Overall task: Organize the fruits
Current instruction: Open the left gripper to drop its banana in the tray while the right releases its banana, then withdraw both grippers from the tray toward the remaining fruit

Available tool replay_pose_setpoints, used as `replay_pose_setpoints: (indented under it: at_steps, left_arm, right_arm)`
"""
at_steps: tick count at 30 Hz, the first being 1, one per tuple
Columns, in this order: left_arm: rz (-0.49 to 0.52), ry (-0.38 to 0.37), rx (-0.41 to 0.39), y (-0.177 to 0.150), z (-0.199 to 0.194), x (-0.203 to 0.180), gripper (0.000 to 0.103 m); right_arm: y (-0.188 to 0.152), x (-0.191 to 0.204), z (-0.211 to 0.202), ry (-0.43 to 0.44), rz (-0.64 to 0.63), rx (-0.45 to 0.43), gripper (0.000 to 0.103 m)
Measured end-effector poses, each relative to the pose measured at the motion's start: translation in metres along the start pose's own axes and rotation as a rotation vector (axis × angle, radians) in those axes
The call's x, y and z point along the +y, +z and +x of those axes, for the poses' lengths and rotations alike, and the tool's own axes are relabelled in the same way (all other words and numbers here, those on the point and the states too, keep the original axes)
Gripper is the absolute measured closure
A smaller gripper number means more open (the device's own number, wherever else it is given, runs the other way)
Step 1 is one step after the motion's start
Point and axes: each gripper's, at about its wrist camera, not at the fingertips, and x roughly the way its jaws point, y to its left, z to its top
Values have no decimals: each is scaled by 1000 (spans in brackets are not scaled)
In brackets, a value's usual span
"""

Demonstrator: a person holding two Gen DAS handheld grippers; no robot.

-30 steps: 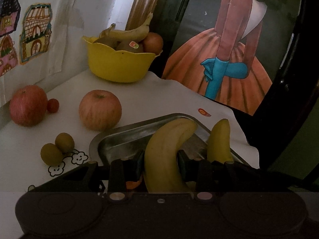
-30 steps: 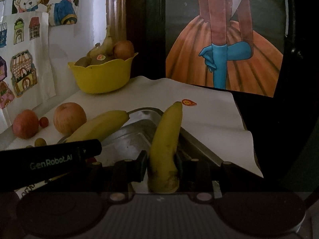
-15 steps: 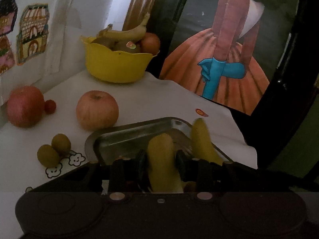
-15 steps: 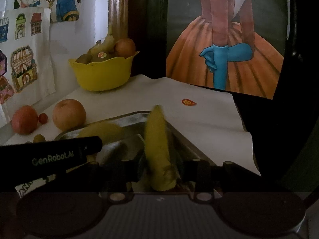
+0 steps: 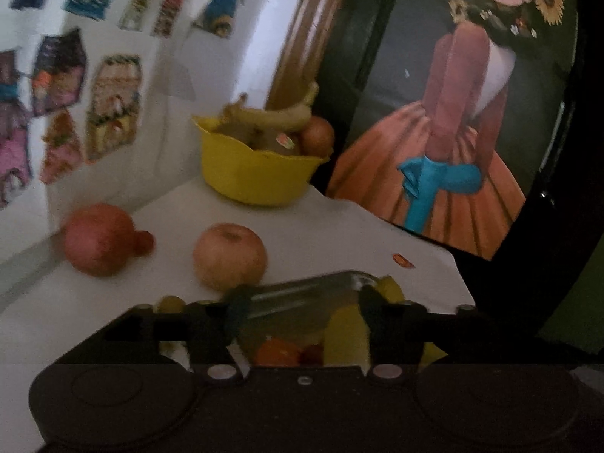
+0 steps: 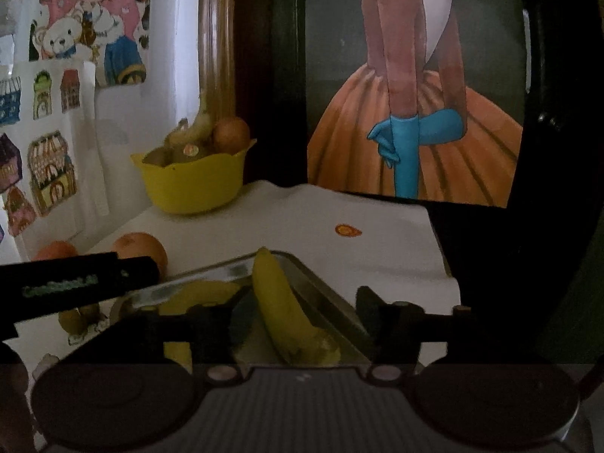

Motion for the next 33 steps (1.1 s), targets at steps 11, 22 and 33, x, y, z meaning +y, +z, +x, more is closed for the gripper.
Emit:
replay_pose_setpoints:
  at_steps: [11,22,33]
  left_arm:
    - [34,72,-76,-3,-56,31,1]
    - [88,110,-94,-22,-108,56,1]
    - [106,142,-85,-47,-157,76,1]
  right_arm:
    - [-2,18,-44,-22,-69,-135,3]
    - [-32,19,-101,-60,-21,-183,0]
    - [-76,23,-142,-79,-26,-121,0]
